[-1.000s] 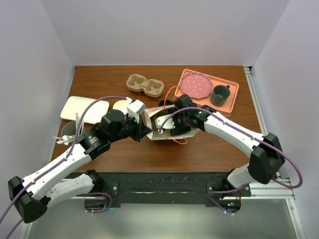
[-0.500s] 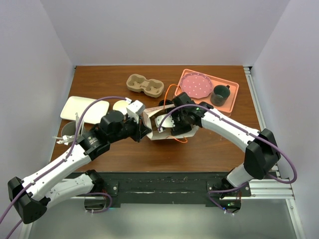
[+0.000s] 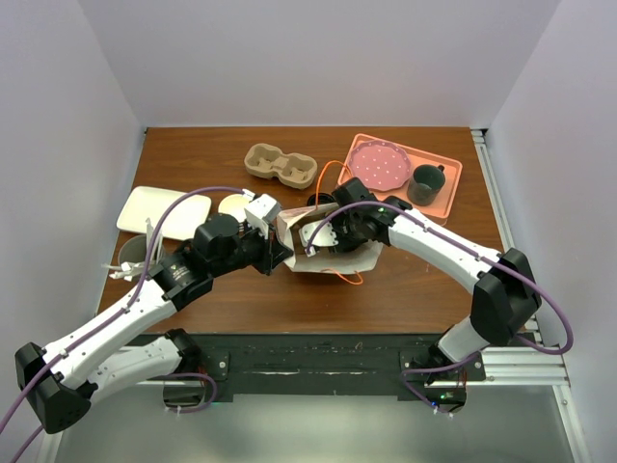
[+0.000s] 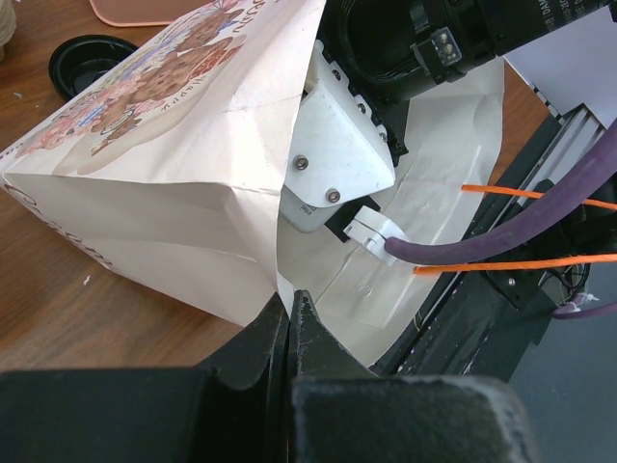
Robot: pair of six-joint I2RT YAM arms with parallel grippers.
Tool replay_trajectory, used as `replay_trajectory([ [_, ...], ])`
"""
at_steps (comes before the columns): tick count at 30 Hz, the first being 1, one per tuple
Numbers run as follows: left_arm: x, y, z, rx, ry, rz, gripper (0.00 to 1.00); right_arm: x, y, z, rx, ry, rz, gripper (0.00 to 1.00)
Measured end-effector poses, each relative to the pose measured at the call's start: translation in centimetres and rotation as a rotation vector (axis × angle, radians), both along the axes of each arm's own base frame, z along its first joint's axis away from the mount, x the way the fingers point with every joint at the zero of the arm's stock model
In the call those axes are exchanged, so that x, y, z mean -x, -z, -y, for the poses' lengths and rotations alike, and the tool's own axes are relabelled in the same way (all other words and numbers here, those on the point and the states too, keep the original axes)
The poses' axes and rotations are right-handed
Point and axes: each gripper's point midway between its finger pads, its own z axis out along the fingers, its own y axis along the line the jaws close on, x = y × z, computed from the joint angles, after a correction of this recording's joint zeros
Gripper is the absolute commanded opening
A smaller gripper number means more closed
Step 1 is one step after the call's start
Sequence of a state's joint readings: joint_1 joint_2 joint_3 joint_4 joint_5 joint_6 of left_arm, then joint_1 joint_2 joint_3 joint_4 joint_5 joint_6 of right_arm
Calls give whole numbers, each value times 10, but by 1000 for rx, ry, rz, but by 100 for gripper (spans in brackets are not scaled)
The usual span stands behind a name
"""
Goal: Pack the takeout coffee
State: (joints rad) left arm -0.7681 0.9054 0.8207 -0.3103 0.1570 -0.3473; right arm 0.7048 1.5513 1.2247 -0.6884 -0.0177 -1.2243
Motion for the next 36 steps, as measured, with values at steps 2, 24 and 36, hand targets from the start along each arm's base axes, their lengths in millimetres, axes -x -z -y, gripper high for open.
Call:
replay_trajectory([
  [2,0,0,0,0,0,0,0,0,0,0,0,0,0,31],
  [24,-5,3,2,-30,-3,-13,0,6,-22,5,6,-3,-46,0],
  [36,-17,-4,6,-74,-21,-20,0,38,-65,0,-109,22,-149,0],
])
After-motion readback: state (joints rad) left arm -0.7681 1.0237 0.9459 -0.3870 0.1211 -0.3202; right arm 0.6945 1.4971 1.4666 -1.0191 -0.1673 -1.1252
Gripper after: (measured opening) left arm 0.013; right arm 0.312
